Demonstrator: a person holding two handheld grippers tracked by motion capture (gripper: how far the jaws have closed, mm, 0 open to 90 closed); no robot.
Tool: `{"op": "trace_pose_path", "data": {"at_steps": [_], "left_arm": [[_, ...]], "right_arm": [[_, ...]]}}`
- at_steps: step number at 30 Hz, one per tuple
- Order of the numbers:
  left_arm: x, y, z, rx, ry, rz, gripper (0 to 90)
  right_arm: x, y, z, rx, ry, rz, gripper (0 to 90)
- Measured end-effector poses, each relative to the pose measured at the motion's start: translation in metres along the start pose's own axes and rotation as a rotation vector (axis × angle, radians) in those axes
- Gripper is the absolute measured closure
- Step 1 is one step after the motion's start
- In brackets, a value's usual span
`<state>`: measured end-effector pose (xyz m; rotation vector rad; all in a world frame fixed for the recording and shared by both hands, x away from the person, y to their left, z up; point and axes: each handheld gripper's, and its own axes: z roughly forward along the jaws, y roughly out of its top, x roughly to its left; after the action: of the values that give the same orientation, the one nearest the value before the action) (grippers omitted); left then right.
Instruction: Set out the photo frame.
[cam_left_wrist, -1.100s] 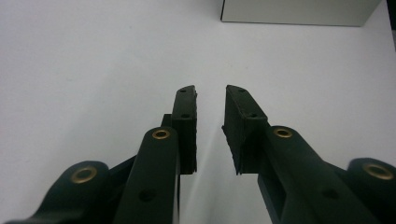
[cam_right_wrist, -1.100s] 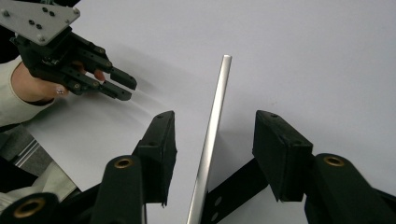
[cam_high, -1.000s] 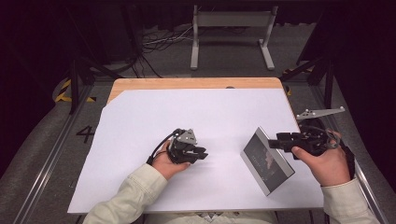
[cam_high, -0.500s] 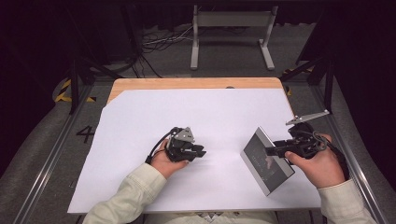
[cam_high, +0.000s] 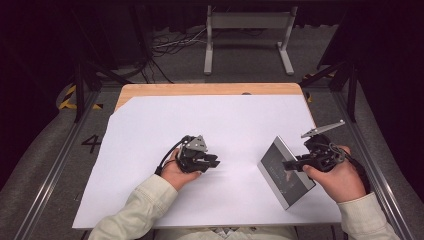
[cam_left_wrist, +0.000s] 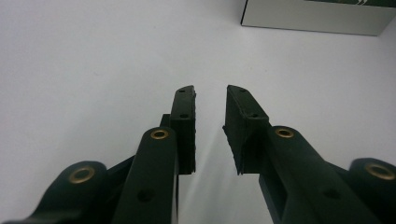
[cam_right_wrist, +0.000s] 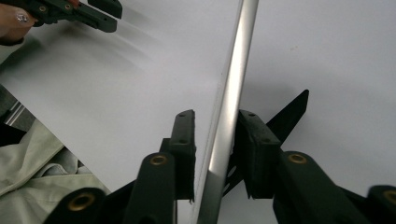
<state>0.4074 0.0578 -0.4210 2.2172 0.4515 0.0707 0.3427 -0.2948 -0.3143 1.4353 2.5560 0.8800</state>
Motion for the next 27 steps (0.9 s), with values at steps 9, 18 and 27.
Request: {"op": "trace_pose_path", "data": {"at_steps": [9, 18, 27], "left_arm": [[-0.001, 0.000, 0.000, 0.004, -0.004, -0.001, 74.1], [0.000, 0.000, -0.001, 0.006, 0.000, -0.003, 74.0], [0.000, 0.000, -0.002, 0.001, 0.002, -0.005, 74.1]], "right_arm": [[0.008, 0.001, -0.001, 0.013, -0.059, -0.009, 79.0], [0.010, 0.001, -0.002, 0.019, -0.080, -0.018, 82.1], [0.016, 0.005, -0.001, 0.023, -0.044, -0.063, 84.0]]}}
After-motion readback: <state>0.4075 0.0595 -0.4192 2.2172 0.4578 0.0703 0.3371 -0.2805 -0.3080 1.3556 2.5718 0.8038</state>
